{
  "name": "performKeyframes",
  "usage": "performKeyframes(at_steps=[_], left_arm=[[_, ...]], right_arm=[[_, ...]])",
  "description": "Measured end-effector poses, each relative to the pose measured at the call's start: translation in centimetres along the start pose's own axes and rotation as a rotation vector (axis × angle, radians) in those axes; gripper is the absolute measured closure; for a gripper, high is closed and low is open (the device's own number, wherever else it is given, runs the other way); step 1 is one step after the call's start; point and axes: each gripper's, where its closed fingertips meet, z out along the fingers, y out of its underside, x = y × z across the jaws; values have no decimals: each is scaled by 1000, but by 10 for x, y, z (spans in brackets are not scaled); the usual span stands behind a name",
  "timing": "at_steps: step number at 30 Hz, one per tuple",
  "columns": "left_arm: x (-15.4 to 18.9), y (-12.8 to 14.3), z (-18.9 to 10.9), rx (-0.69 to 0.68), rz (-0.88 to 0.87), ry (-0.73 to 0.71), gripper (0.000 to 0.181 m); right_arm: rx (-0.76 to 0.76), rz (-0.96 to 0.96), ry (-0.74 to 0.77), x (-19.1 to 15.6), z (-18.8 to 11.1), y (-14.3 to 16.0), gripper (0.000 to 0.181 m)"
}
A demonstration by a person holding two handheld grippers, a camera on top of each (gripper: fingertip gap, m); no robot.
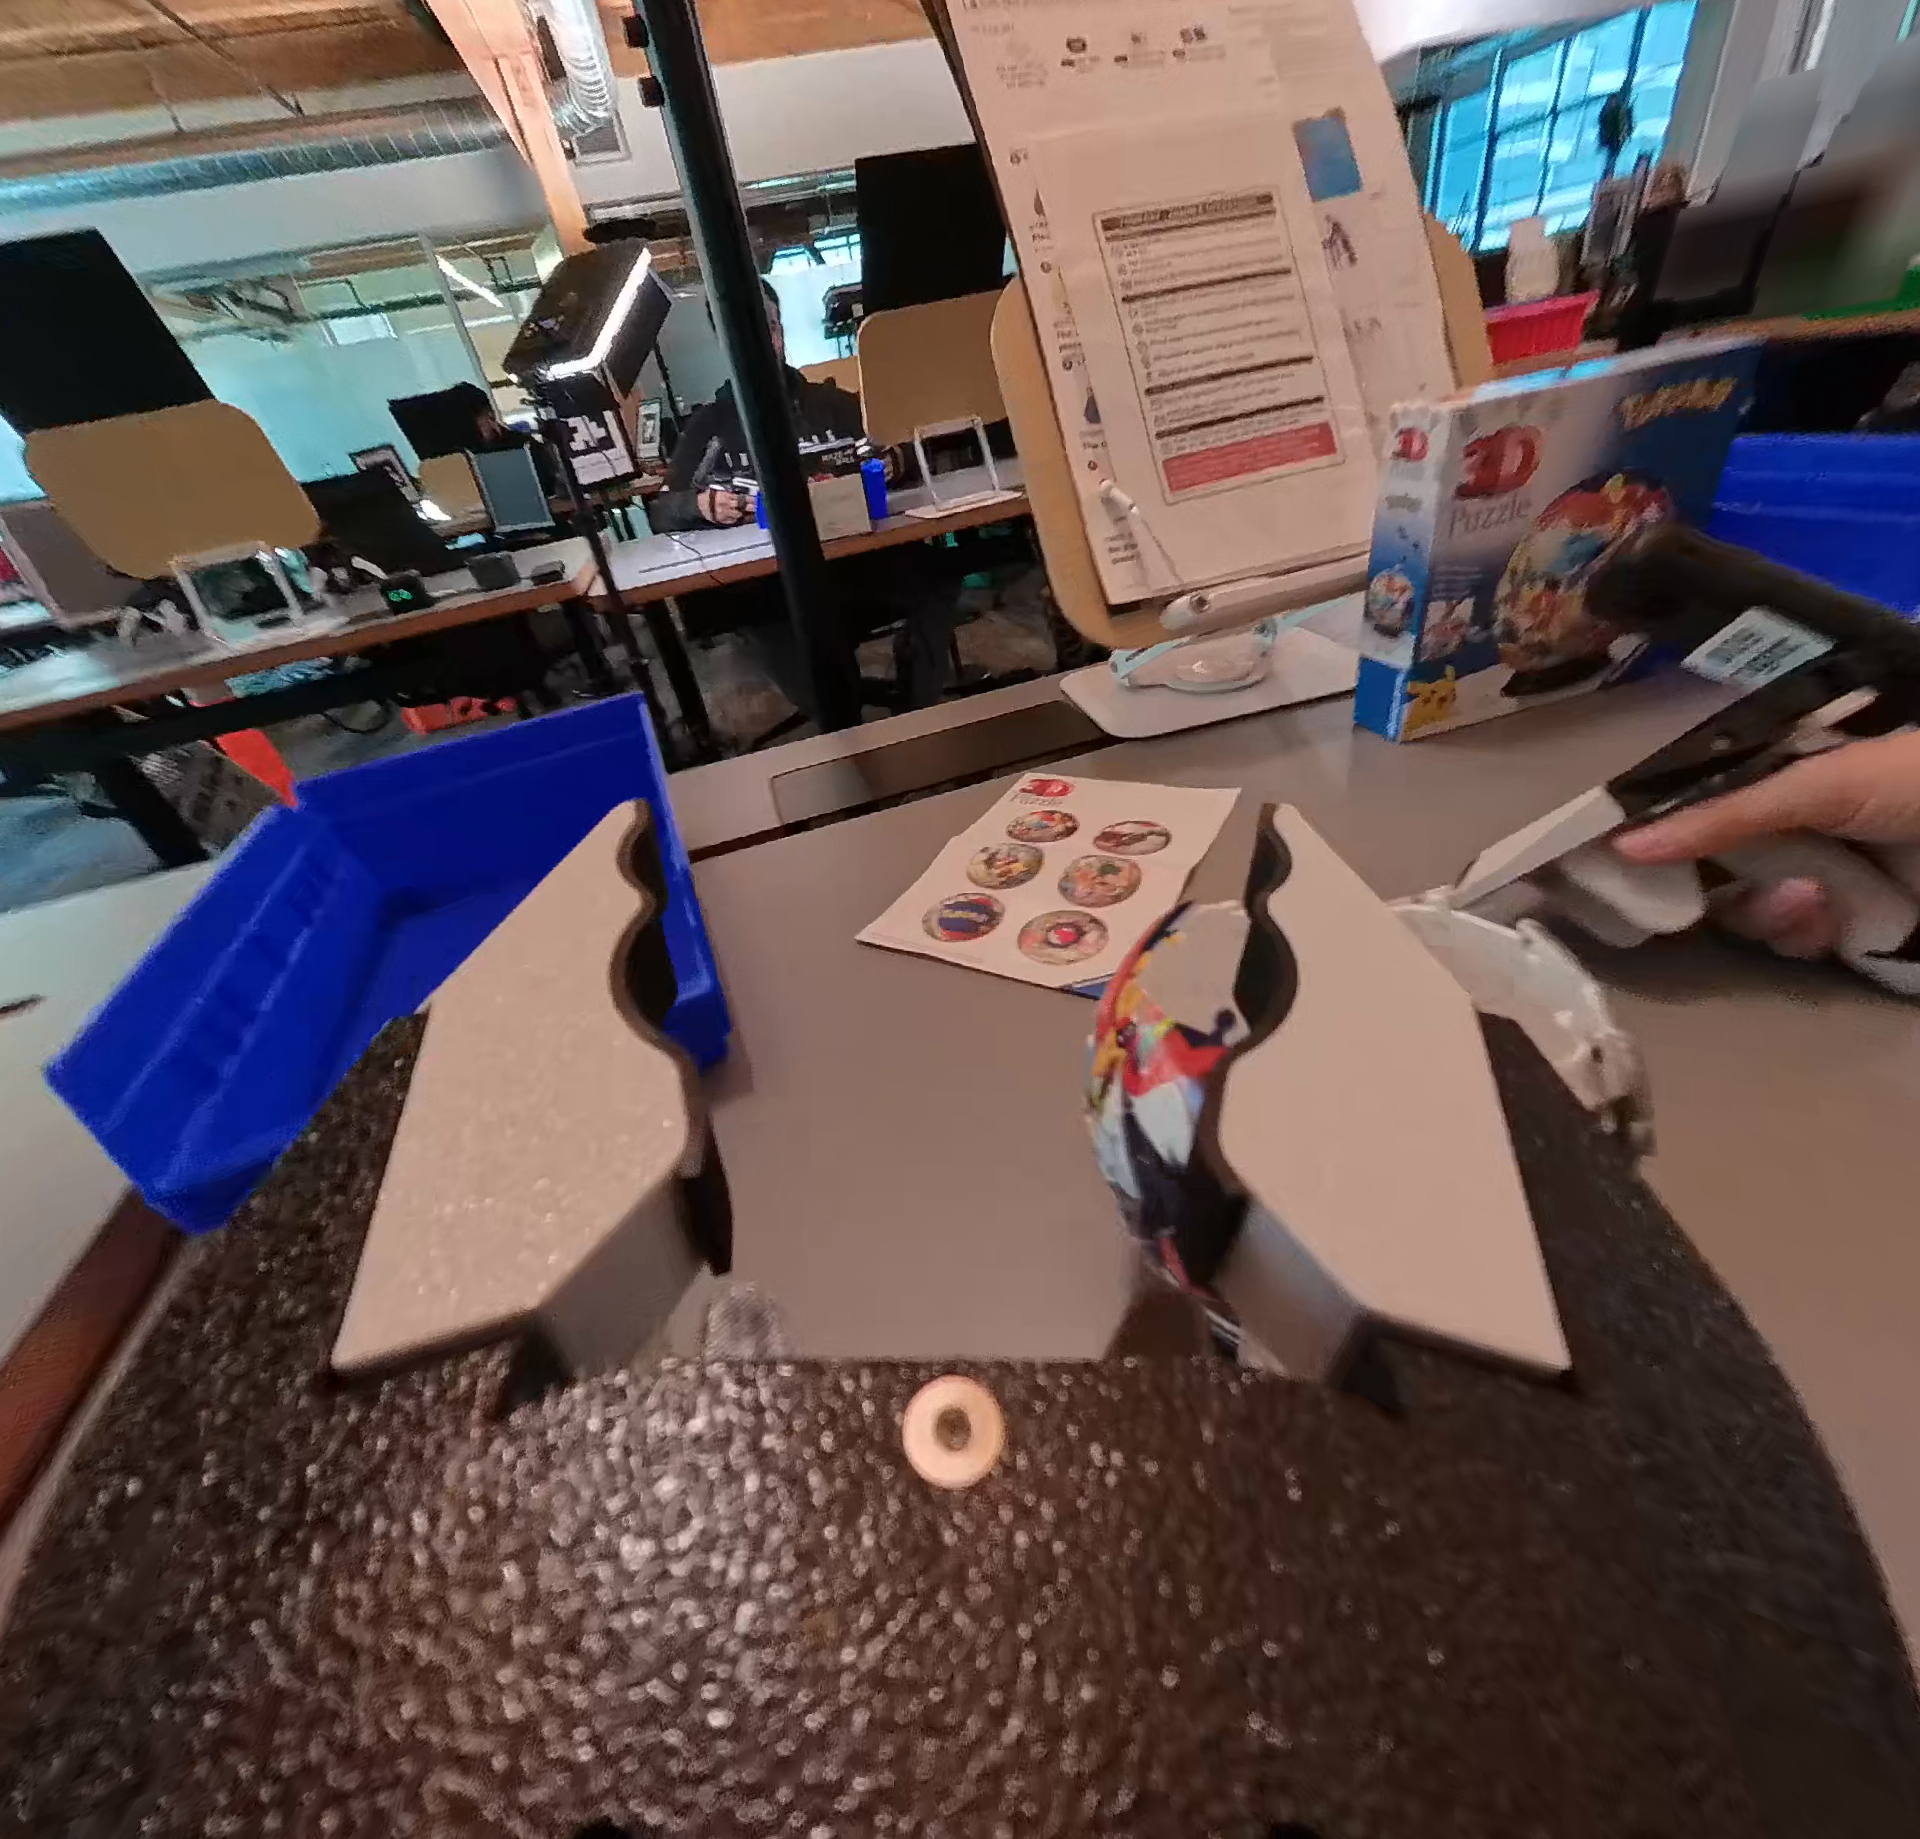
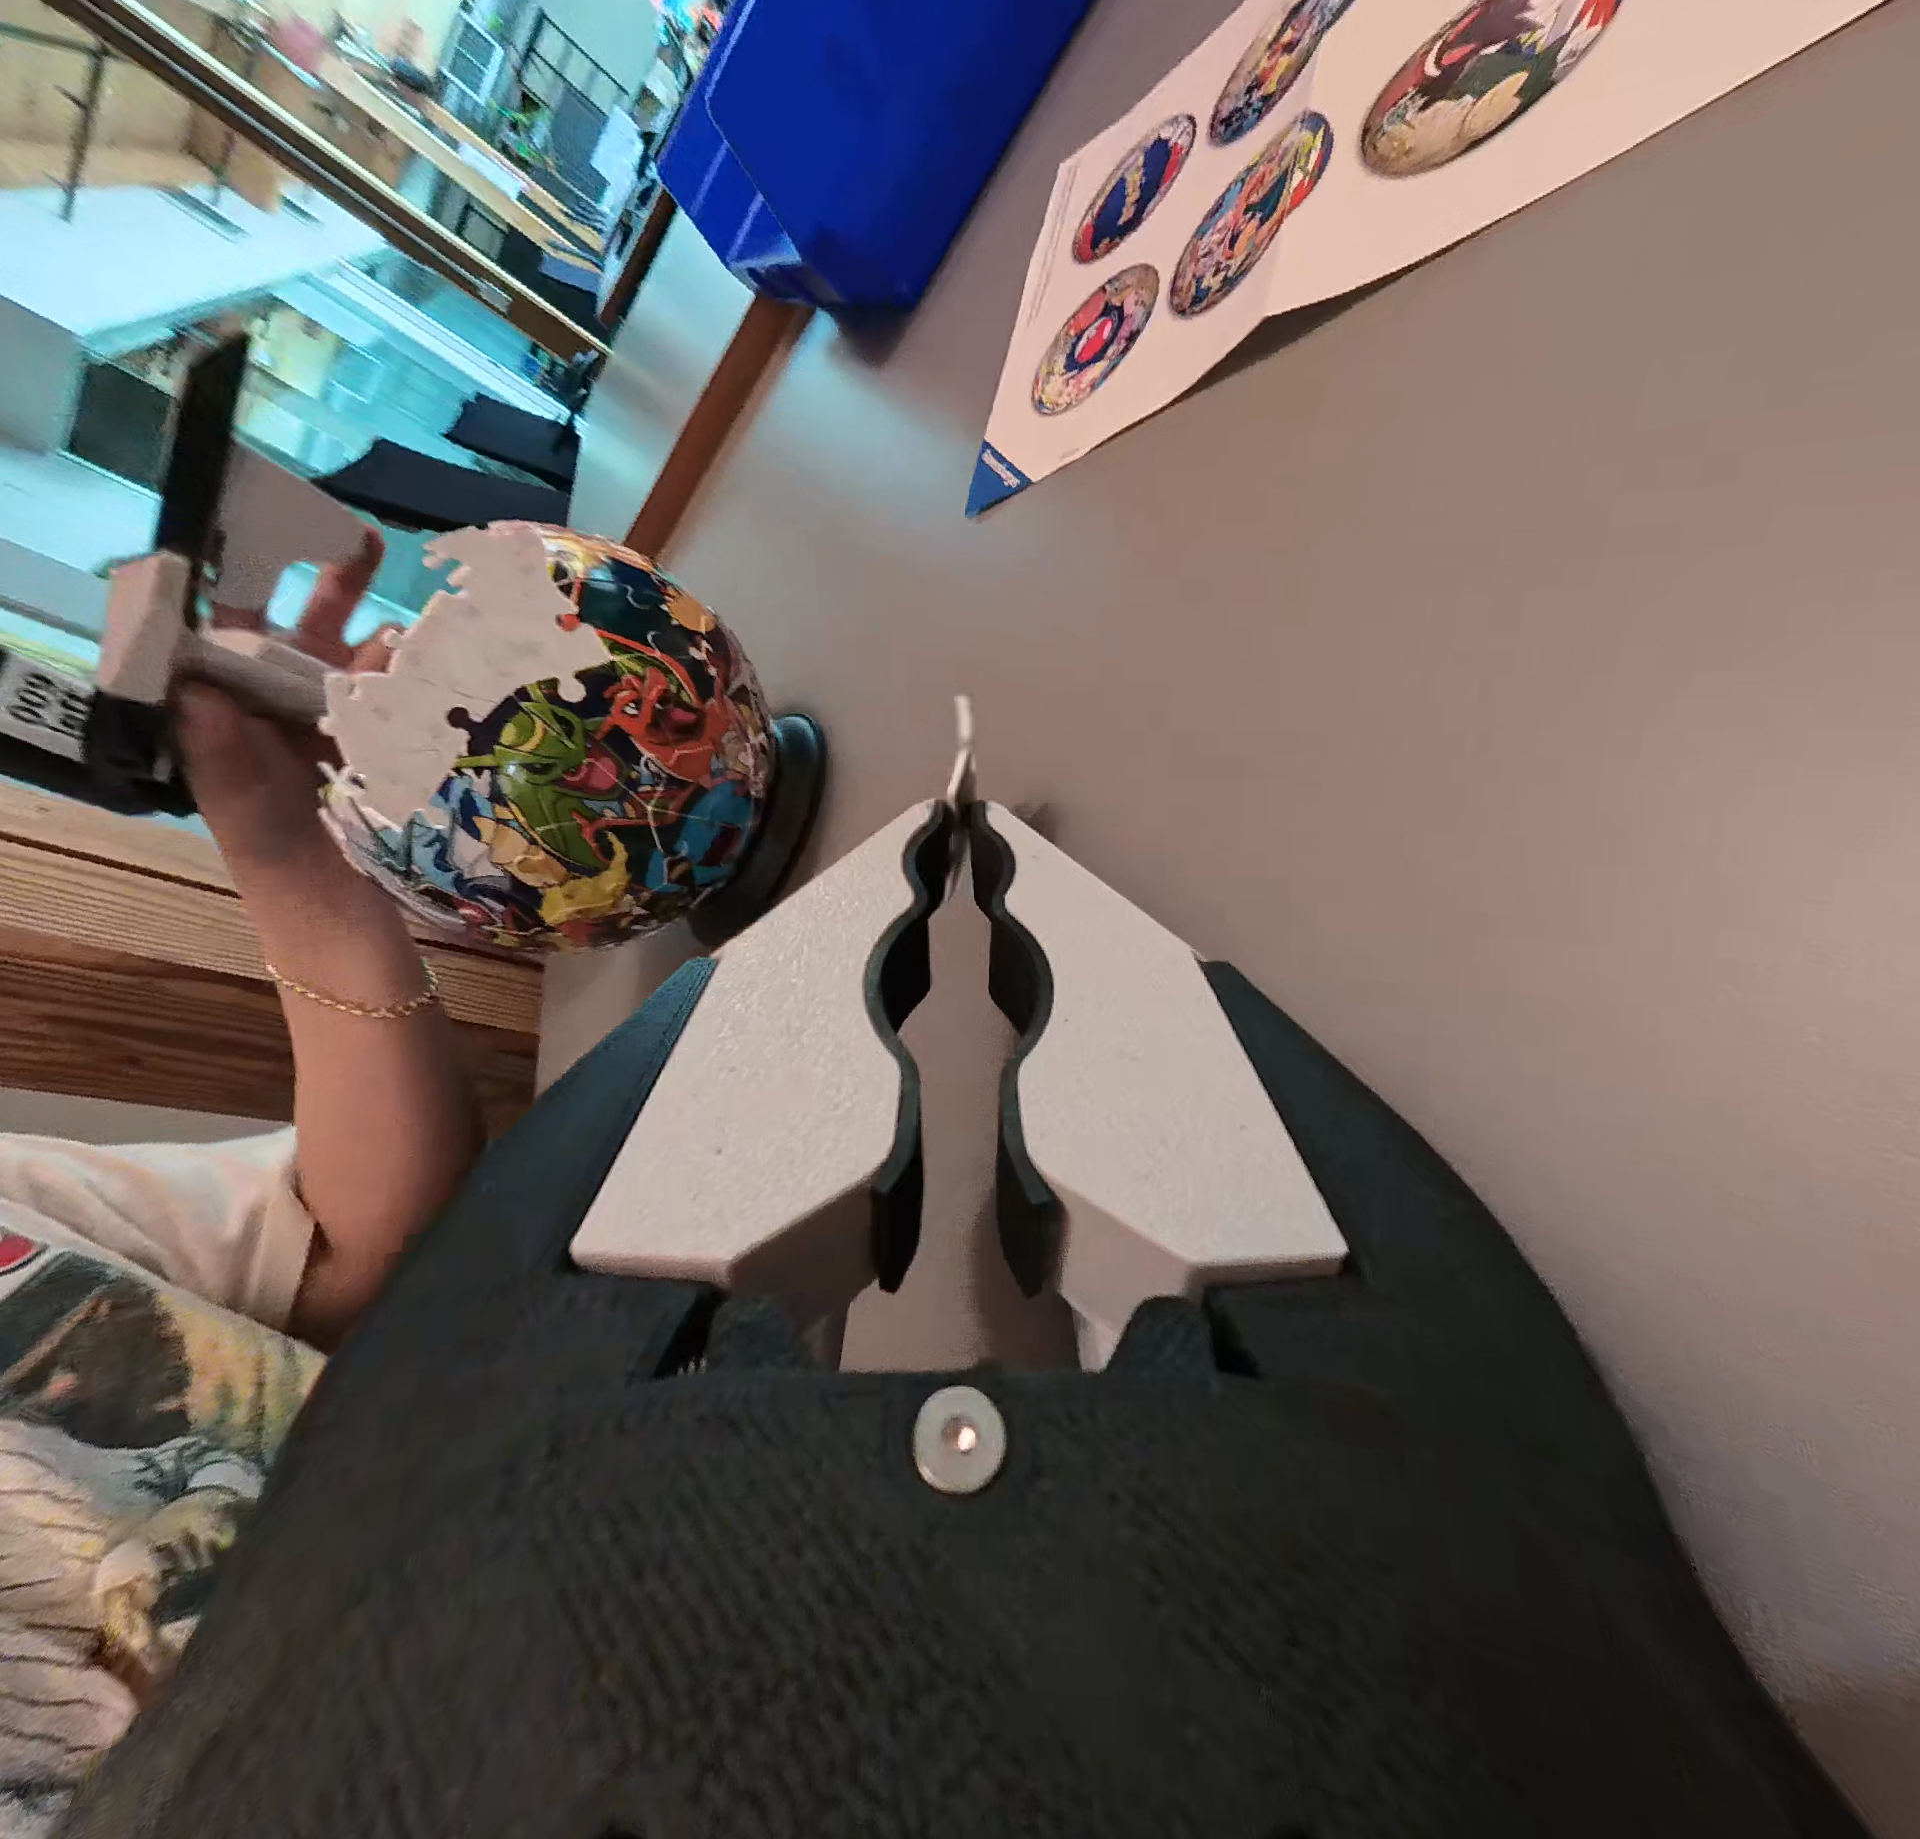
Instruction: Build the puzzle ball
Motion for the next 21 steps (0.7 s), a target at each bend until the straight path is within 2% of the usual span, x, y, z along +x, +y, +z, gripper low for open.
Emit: performKeyframes(at_steps=[6,8,11,16,19,21], left_arm=[[-3,23,-30,24,-241,15,76],[0,35,-37,8,-248,34,85],[-7,55,-36,-84,-179,-15,85],[-57,76,-49,-177,134,-369,88],[-89,80,-86,-263,361,-681,87],[-97,83,-117,-312,529,-846,89]], right_arm=[[40,29,-53,-4,-4,-4,170],[31,22,-44,-4,-3,-3,167],[19,10,-40,-5,-2,-1,160],[27,21,-57,-6,-3,-2,151],[17,22,-56,-6,-2,-1,151],[15,35,-69,-6,-1,-1,151]])
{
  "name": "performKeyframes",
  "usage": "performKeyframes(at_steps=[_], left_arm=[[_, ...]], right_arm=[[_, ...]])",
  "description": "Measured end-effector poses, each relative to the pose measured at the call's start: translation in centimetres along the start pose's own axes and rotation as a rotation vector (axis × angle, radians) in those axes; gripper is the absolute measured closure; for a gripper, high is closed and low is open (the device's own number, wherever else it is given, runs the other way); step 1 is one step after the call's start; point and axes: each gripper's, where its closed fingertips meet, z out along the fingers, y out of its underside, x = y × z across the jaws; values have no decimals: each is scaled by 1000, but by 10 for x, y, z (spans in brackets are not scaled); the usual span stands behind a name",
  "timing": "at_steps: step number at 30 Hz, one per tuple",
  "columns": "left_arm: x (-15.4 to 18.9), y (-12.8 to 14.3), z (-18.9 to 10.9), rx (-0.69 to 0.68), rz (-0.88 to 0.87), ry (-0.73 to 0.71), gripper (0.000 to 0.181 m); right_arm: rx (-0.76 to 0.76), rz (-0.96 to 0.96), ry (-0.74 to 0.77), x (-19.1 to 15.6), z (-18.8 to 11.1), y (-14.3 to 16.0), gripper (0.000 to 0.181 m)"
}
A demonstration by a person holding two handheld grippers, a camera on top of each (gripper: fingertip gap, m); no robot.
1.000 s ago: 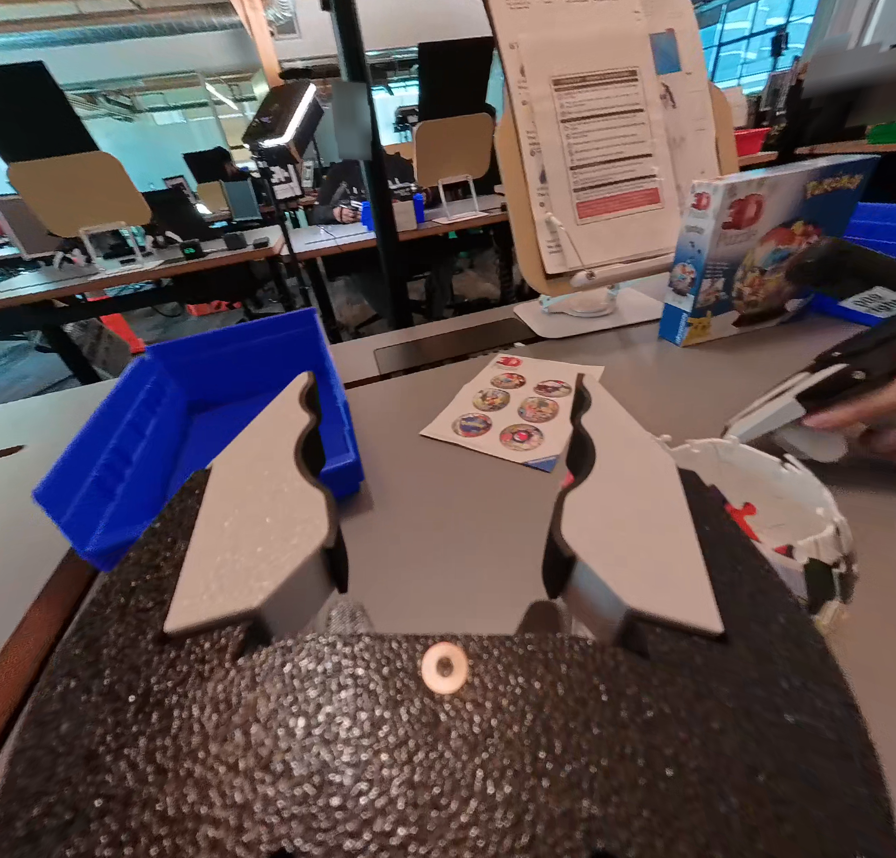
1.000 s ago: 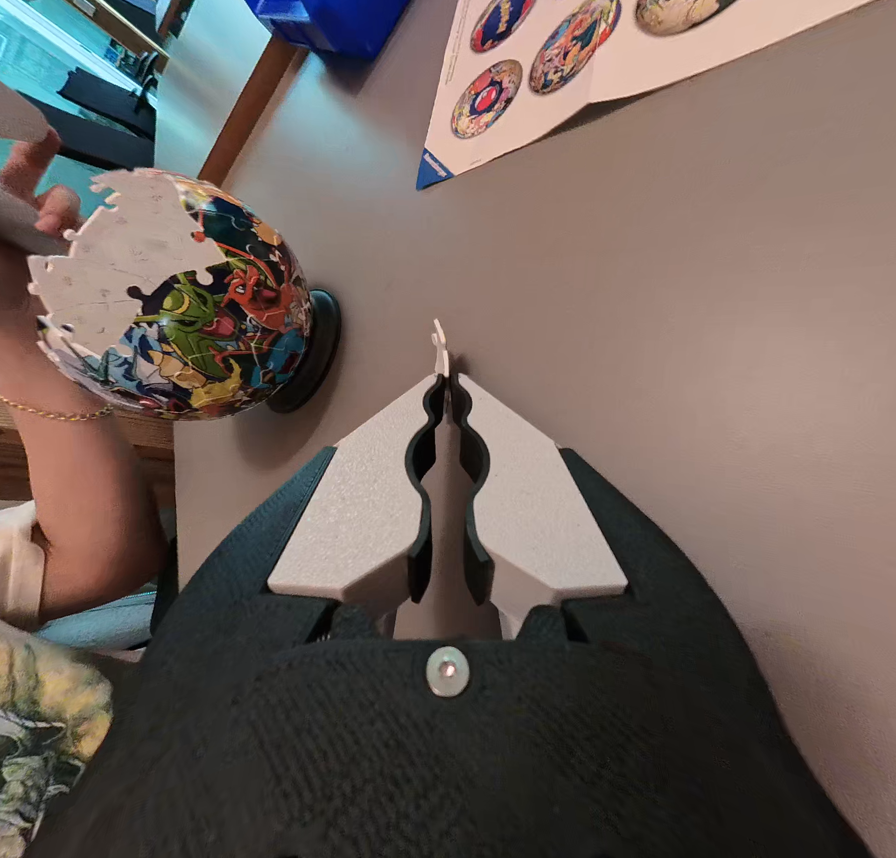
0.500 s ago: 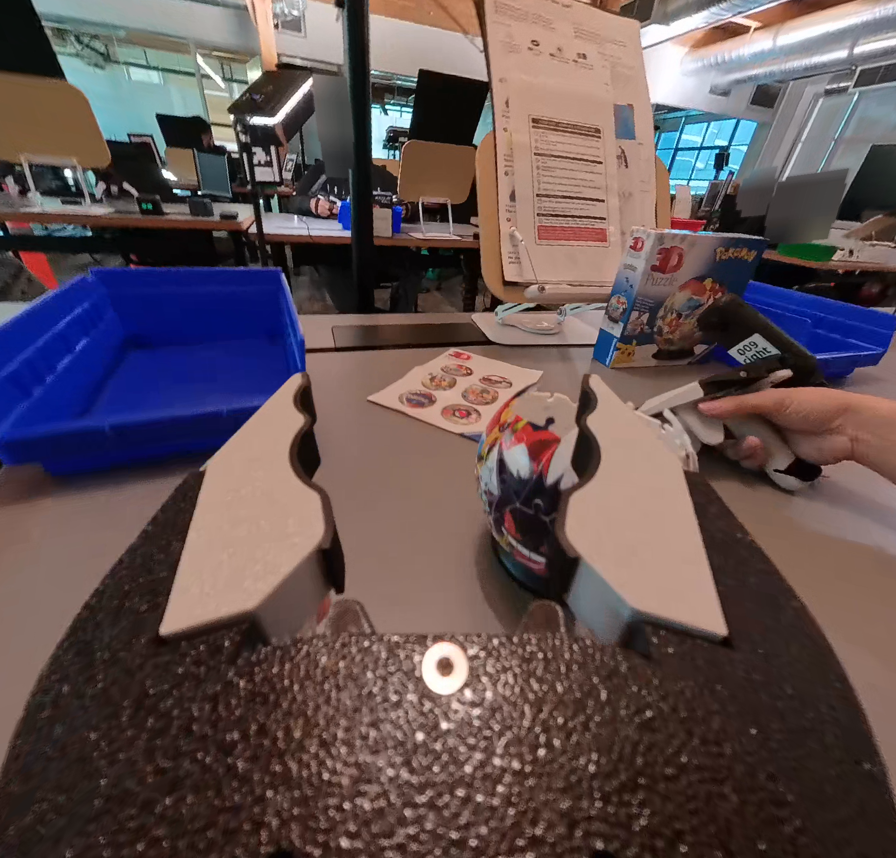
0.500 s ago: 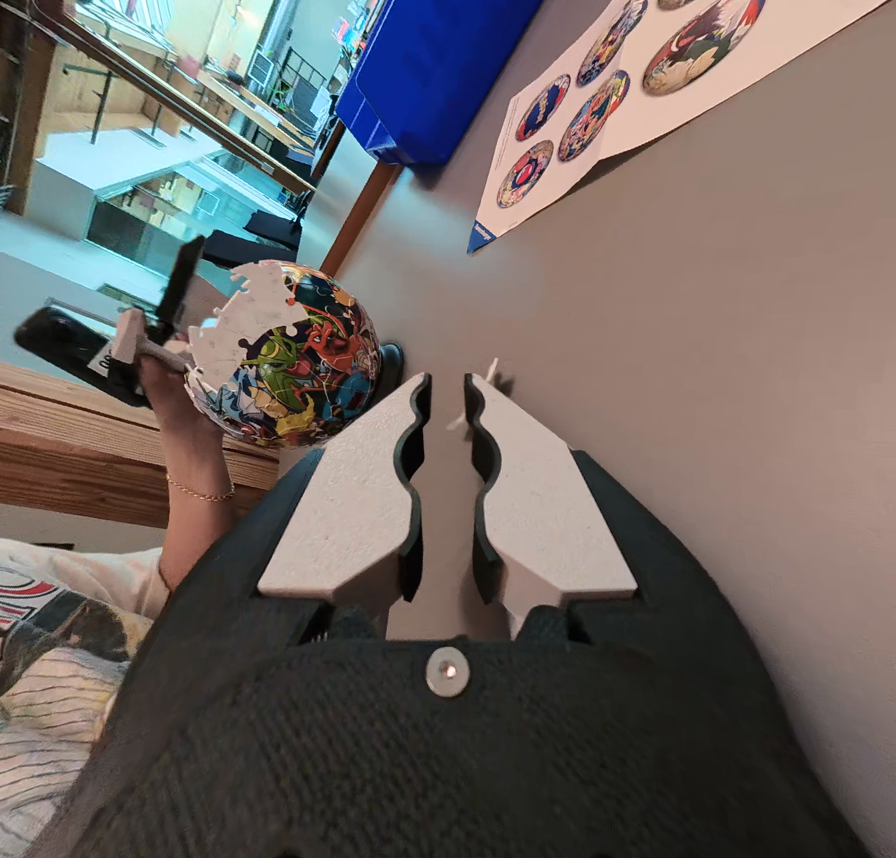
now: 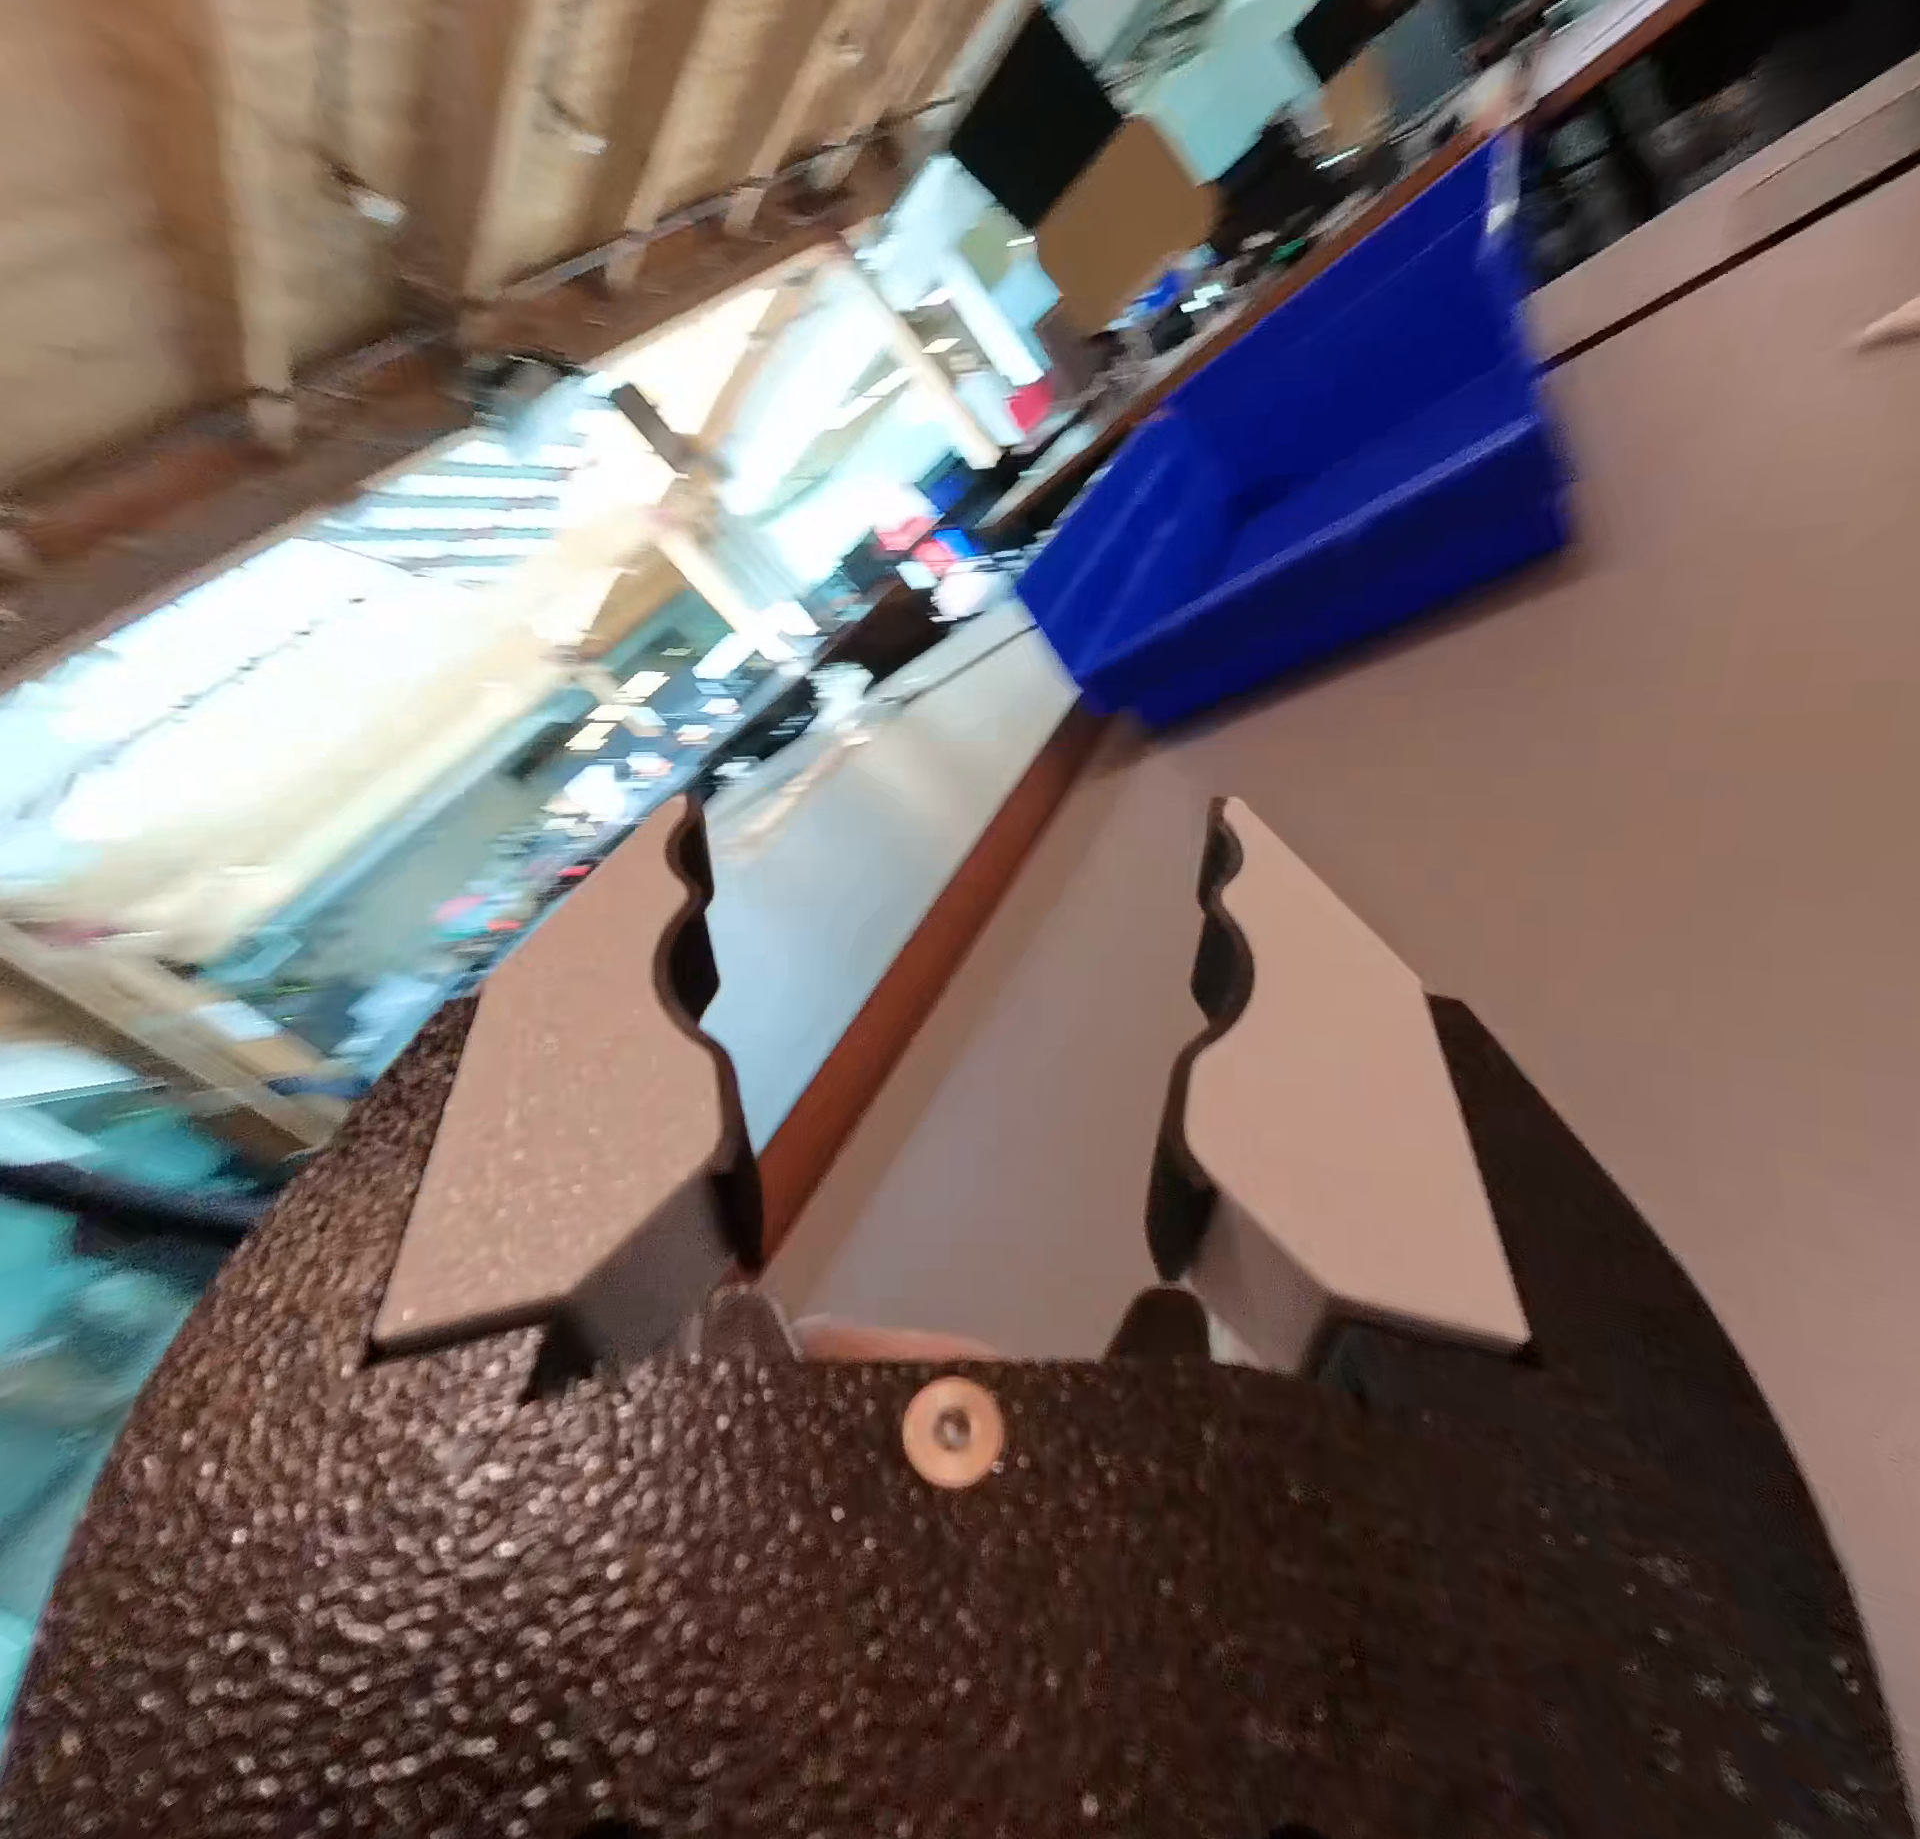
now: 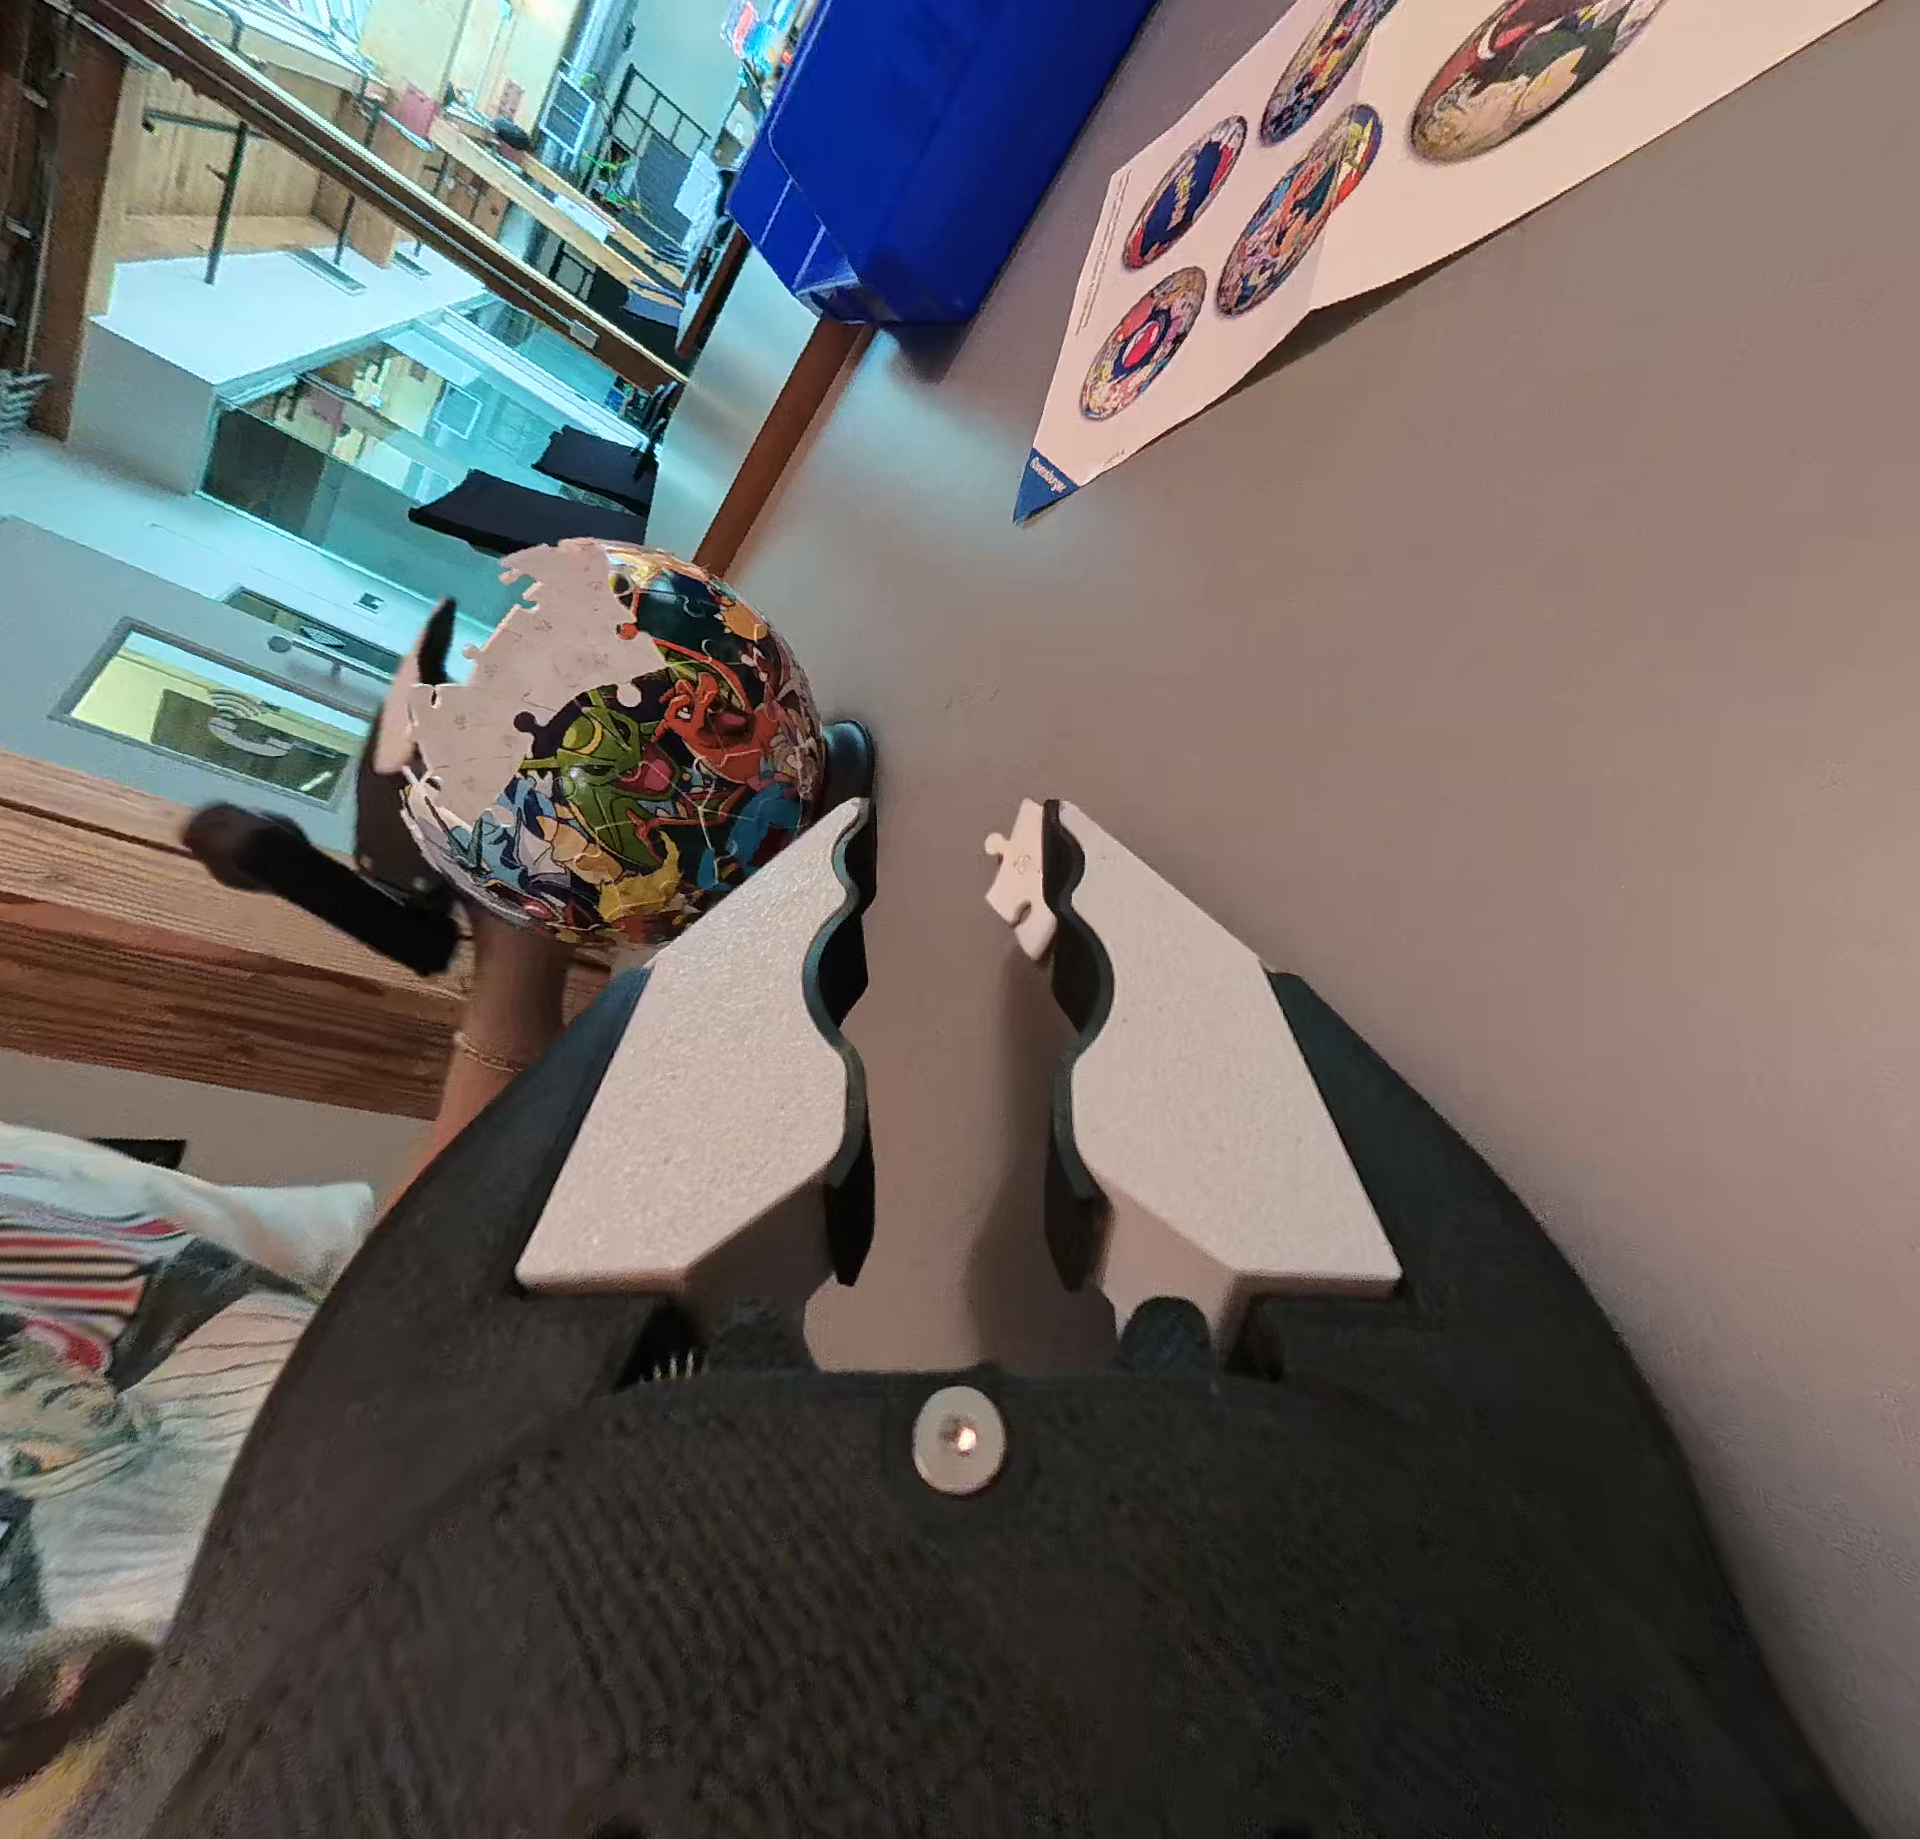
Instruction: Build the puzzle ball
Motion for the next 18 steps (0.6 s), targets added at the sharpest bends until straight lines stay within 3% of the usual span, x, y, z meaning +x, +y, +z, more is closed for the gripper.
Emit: performKeyframes(at_steps=[2,6,11,14,18], left_arm=[[-12,13,-7,0,61,-108,94],[-16,41,2,-133,142,-171,83],[-10,49,4,-120,265,-195,89],[-12,59,3,-167,227,-167,87],[-9,48,5,-115,175,-150,90]], right_arm=[[16,22,-16,0,-1,-2,151],[22,30,6,4,1,-4,154],[41,46,30,9,4,-9,159],[20,38,20,7,7,-7,155],[42,43,51,10,8,-9,155]])
